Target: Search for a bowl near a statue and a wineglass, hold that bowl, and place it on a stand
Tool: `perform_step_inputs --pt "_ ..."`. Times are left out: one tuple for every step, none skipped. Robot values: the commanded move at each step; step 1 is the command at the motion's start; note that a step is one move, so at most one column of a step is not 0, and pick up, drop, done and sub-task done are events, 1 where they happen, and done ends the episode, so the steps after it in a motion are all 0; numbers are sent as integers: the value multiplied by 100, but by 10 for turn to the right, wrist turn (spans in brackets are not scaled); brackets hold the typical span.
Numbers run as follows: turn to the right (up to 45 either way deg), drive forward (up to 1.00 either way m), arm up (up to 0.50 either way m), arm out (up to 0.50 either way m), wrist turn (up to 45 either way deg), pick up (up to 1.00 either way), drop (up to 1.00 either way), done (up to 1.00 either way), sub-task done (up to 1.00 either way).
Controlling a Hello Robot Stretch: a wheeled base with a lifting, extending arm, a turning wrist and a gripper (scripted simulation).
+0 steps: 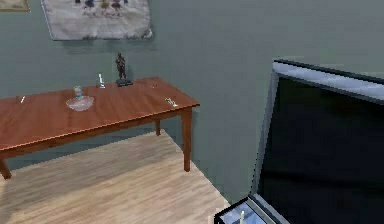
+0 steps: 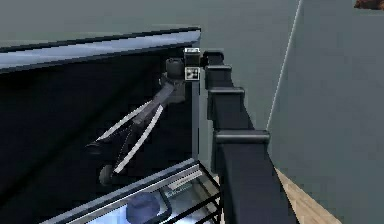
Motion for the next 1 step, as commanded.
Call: perform_step_inputs --pt "0 0 0 0 0 0 0 100 0"
